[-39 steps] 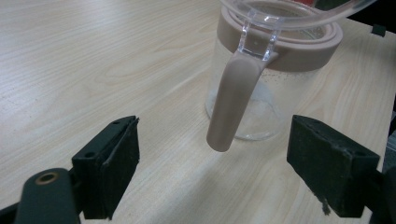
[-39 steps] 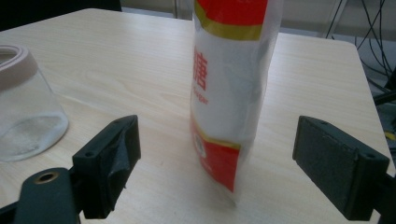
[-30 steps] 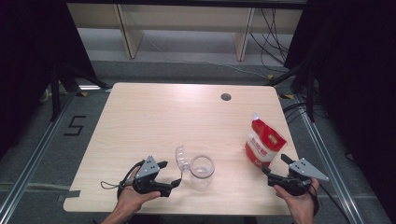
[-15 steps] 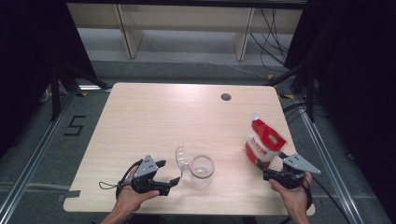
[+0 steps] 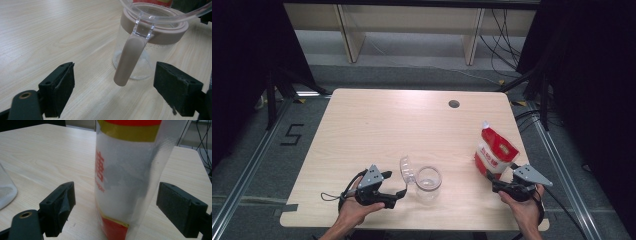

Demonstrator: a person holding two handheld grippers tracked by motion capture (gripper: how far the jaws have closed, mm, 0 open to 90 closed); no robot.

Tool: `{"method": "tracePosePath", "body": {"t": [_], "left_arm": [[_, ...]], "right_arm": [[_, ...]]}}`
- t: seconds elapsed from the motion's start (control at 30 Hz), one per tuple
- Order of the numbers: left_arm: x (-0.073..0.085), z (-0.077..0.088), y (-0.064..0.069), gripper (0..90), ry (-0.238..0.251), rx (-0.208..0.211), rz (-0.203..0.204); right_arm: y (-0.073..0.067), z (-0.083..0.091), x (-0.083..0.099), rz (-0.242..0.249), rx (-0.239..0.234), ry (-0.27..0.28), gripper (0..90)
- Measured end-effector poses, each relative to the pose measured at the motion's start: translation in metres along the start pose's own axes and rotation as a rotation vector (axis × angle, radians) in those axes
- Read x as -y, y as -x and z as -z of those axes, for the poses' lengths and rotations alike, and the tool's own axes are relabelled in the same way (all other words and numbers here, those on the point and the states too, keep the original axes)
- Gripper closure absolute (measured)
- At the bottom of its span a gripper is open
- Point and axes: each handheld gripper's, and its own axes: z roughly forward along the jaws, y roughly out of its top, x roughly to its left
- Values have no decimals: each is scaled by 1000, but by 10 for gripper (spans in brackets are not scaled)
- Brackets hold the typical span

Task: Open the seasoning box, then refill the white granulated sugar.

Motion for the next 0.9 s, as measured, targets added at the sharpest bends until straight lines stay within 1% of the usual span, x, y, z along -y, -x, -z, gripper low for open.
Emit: {"method": "tracePosePath", "body": {"t": [0.03, 0.07, 0.1, 0.13, 0.17, 0.2, 0.23, 0.27, 0.3, 0.33, 0.37, 0.4, 0.43, 0.47, 0.5, 0.53, 0.57, 0.6, 0.63, 0.67, 0.7, 0.73, 0.77, 0.8, 0.83, 0.87, 0.9], "left_arm": [[0, 0, 0, 167, -2, 1, -5], [0, -1, 0, 167, 5, 6, 2], [0, -1, -1, 167, 1, 12, -3], [0, -2, 0, 167, 5, 14, 2], [0, -2, 0, 167, 0, 14, -4], [0, -2, 0, 167, -2, 15, -5], [0, -2, 0, 167, -1, 15, -7], [0, -2, 0, 167, 1, 13, -6], [0, -3, 0, 167, 0, 13, -6], [0, -3, 0, 167, -3, 14, -9], [0, -3, 1, 167, -5, 10, -9], [0, -3, 1, 167, 2, 11, -13], [1, -3, 1, 167, 1, 8, -14], [0, -2, 1, 167, -7, 16, -10], [1, -2, 0, 167, -11, 10, -16], [1, -2, 1, 167, -5, 15, -12], [0, -2, 0, 167, -2, 14, -17], [0, -1, 1, 167, -6, 8, -17], [0, -1, 1, 167, -5, 8, -15], [1, -1, 1, 167, -6, 5, -11], [1, -1, 1, 167, -7, 4, -12], [1, -1, 1, 167, -6, 3, -10], [2, -1, 1, 167, 6, 7, -8], [2, 0, 1, 167, -5, 3, -13], [2, 0, 1, 167, -3, 5, -18], [2, 0, 0, 167, -1, 13, -17], [2, 0, 1, 167, 5, 12, -12]], "right_arm": [[0, -1, 0, 3, -4, 2, 164], [0, -1, 1, 17, 2, 7, 164], [-2, -1, 1, -9, 8, -1, 164], [-2, -1, 1, -14, 7, 3, 164], [-1, -4, 2, -2, 4, 24, 164], [0, -4, 2, 7, -16, 11, 164], [0, -5, 2, 7, -7, 15, 163], [0, -6, 3, 1, -21, 12, 163], [0, -6, 2, 1, -15, 8, 163], [0, -7, 3, 21, -6, 12, 164], [-2, -7, 3, -2, -4, 5, 167], [0, -8, 3, 10, -17, 12, 173], [0, -9, 3, 5, -25, 20, 177], [-1, -9, 4, 11, -17, 19, 180], [-1, -10, 4, 3, -12, 15, 182], [-2, -10, 4, -12, -7, 19, 184], [-2, -11, 4, -6, -10, 23, 188], [0, -12, 4, 20, -10, 20, 191], [0, -13, 4, 19, -11, 15, 191], [-1, -13, 4, 5, -13, 13, 191], [-1, -15, 4, 16, -19, 18, 192], [-1, -16, 3, 14, -29, 12, 194], [-1, -16, 2, 25, -23, 13, 198], [0, -17, 2, 30, -28, 19, 200], [-1, -17, 1, 34, -12, 19, 203], [-2, -18, 1, 40, 1, 39, 210], [-2, -18, 1, 40, -8, 36, 219]]}}
